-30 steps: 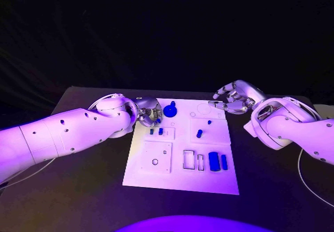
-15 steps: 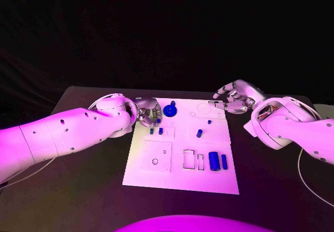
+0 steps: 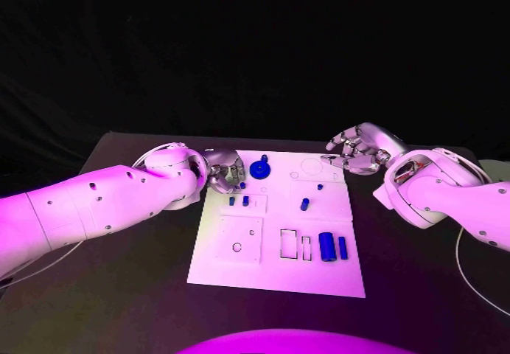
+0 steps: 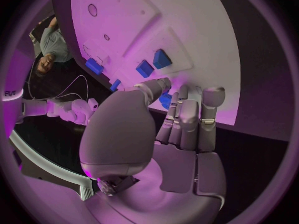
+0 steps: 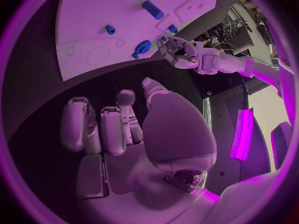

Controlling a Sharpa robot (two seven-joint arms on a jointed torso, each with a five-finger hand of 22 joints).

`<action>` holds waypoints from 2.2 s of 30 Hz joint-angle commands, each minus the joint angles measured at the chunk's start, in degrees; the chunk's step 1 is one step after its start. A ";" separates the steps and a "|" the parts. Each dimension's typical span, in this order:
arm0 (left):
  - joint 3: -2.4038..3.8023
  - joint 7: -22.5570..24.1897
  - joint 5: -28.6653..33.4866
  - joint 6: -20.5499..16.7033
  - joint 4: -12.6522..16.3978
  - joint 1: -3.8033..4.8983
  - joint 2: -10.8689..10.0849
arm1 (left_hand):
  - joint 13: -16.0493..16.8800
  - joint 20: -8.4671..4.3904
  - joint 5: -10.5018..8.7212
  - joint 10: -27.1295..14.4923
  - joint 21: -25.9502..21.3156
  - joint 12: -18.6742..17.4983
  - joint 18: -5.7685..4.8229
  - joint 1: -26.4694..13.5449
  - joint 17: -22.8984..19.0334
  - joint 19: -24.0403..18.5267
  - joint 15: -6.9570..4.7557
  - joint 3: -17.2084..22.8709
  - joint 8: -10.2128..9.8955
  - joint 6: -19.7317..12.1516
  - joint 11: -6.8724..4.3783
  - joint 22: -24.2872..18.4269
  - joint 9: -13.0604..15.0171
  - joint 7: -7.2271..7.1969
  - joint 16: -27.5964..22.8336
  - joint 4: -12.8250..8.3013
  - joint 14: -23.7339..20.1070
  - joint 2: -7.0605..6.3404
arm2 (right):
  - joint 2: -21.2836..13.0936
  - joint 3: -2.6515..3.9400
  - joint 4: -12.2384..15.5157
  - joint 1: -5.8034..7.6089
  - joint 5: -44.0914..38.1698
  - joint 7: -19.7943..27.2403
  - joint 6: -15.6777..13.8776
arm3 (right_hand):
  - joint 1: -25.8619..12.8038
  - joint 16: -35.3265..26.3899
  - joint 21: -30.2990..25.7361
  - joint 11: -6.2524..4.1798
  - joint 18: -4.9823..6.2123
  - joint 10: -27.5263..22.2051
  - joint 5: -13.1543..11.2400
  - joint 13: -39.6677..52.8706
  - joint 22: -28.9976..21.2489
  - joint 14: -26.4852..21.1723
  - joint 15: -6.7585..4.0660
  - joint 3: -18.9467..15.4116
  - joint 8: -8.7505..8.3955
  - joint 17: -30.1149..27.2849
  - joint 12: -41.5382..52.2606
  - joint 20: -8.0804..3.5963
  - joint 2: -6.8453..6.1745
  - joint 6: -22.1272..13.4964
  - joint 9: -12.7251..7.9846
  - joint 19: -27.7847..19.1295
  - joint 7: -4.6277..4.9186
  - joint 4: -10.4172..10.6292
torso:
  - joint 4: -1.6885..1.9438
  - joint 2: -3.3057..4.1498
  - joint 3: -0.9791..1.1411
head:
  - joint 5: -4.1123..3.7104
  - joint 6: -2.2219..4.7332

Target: Assemble the parts on the task board

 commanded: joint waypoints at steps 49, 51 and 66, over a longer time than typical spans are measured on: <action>0.80 33.75 76.23 -9.30 7.50 -0.36 -12.48 | 1.50 -0.14 0.53 0.28 -15.41 9.55 2.67 6.15 -22.46 -7.14 -0.14 -11.61 1.37 4.96 -0.34 -15.74 0.49 -0.01 -8.59 7.53 -13.58 3.74 | 6.74 -0.30 -7.26 -3.83 -32.83 0.04 17.80 | 7.75 2.19 5.03 0.97 -1.27 3.69 -6.84 -40.31 6.66 2.72 0.99 20.95 -0.25 5.39 -36.00 0.52 -5.22 5.97 -0.47 4.34 0.51 -5.43 | 0.01 0.05 0.06 | -3.69 1.11; 0.80 33.64 76.25 -9.31 7.47 -0.36 -12.49 | 1.50 -0.14 0.51 0.16 -15.46 9.57 2.66 6.15 -22.50 -7.10 -0.11 -11.51 1.31 4.81 -0.28 -15.78 0.46 0.08 -8.61 7.50 -13.58 3.67 | 6.83 -0.31 -7.30 -3.94 -33.00 -0.05 18.23 | 7.55 2.23 5.30 0.91 -1.32 4.01 -6.87 -40.48 6.84 2.73 0.95 21.29 -0.18 5.45 -36.06 0.49 -5.19 6.20 -0.41 4.45 0.47 -5.77 | 0.02 0.04 0.08 | -3.67 1.06; 0.79 32.66 76.27 -9.54 7.20 -0.36 -12.57 | 1.50 -0.11 0.50 -0.16 -15.56 9.60 2.64 6.14 -22.61 -7.03 -0.03 -11.26 1.19 4.52 -0.14 -15.86 0.41 0.25 -8.65 7.42 -13.58 3.58 | 6.63 -0.34 -6.85 -4.48 -35.46 -1.81 21.96 | 6.49 2.38 7.49 0.47 -1.77 5.60 -7.04 -40.99 8.20 2.78 0.58 22.37 0.35 5.73 -36.33 0.28 -5.36 7.47 -0.01 5.40 0.07 -7.67 | 0.04 0.01 0.06 | -3.90 0.76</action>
